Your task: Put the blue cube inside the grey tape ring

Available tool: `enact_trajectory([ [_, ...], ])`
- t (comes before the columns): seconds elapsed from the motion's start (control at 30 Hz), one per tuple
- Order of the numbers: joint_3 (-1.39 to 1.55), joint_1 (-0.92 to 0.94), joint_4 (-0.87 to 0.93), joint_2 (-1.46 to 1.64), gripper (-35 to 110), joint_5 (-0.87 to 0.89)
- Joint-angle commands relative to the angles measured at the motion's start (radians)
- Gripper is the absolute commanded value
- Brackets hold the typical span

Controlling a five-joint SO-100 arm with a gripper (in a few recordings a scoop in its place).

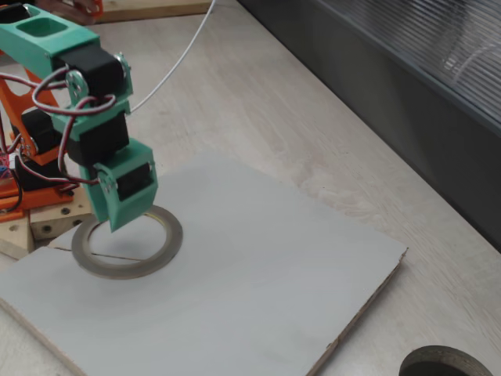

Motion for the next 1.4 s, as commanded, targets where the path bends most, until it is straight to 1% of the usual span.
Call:
enact_trajectory([
  [0.0,0.058,0.005,-0.051,0.057,3,0.012],
  [0.23,0.141,0.005,-0.095,0.063,3,0.014],
  [1.37,0.146,0.018,-0.094,0.06,3,0.02],
])
